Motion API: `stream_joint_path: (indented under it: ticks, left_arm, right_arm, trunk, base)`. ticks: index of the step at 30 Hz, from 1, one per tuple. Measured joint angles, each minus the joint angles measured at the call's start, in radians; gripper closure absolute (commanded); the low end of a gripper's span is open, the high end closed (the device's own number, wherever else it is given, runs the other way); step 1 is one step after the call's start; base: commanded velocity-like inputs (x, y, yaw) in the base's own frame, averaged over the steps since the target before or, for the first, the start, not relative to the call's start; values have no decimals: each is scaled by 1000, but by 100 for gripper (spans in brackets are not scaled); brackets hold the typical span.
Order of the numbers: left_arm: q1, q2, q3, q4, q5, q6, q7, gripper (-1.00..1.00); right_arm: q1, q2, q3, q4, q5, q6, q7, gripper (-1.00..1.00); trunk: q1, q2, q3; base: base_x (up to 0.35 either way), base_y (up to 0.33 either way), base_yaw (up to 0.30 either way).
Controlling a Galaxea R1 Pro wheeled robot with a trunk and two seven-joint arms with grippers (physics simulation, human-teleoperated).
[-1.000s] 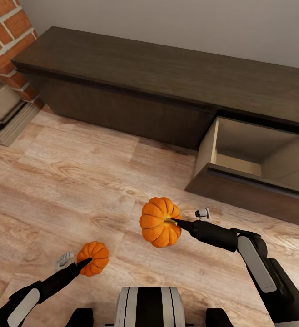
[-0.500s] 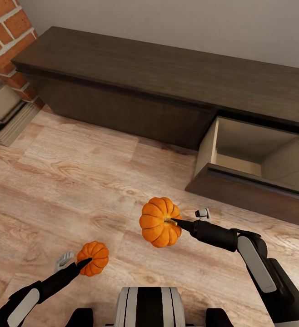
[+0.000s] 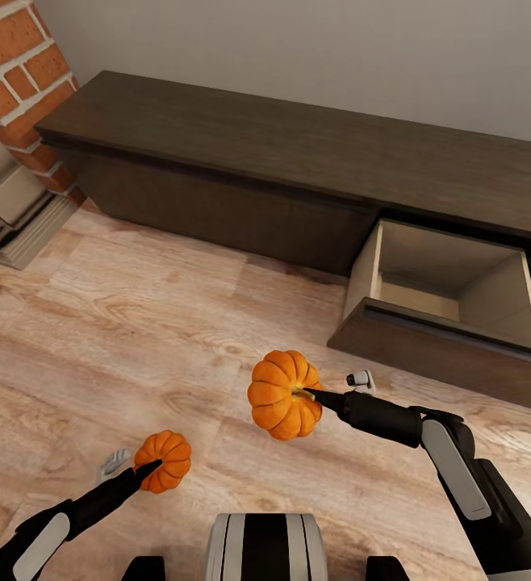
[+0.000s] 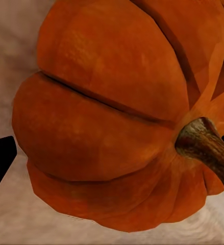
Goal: Place each of the two pumpkins and all three candles from the living room inside a cabinet in the living room (use any cabinet), then make sure every cabinet is closed, and position the cauldron so it is next to a table in the living room.
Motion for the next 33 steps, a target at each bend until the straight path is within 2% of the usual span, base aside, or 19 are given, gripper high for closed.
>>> stream_joint_path:
  ticks: [10,17,19,21,24,25,26,27,29,33]
  left_arm:
    - [0,8,2,-7,3,1,-5,100]
    - [4,25,9,-121,17,37,-6,100]
    - [7,41,9,-163,19,93,-7,100]
    - [10,58,21,-223,28,176,-7,100]
    - [11,65,59,-277,28,243,-4,100]
    - [13,68,83,-311,27,280,-4,100]
    - [14,70,96,-336,42,308,-4,100]
    - [15,72,109,-358,29,328,-3,100]
    - [18,74,141,-396,27,387,-3,100]
    - [21,77,176,-422,29,496,1,100]
  right_arm:
    - [0,1,0,8,-2,-5,-5,100]
    - [0,1,0,53,2,-17,-13,100]
    - [0,1,0,62,3,-19,-16,100]
    - [0,1,0,67,4,-20,-28,100]
    - [0,2,0,69,2,-21,-52,100]
    - [0,2,1,69,3,-21,-64,100]
    - [0,2,1,69,1,-20,-67,100]
    - [0,3,1,69,-2,-19,-69,100]
    - [0,3,1,69,0,-19,-71,100]
    - [0,3,2,69,0,-19,-84,100]
  trunk:
    - [-5,2,39]
    - [-8,4,66]
    - [-8,4,66]
    - [-8,4,66]
    - [-8,4,66]
    - [-8,4,70]
    - [-9,4,74]
    - [-9,5,77]
    - [-10,5,85]
    - [-12,6,101]
  base:
    - [0,0,0]
    - [0,0,0]
    - [0,0,0]
    - [0,0,0]
    - [0,0,0]
    - [0,0,0]
    - [0,0,0]
    - [0,0,0]
    - [0,0,0]
    - [0,0,0]
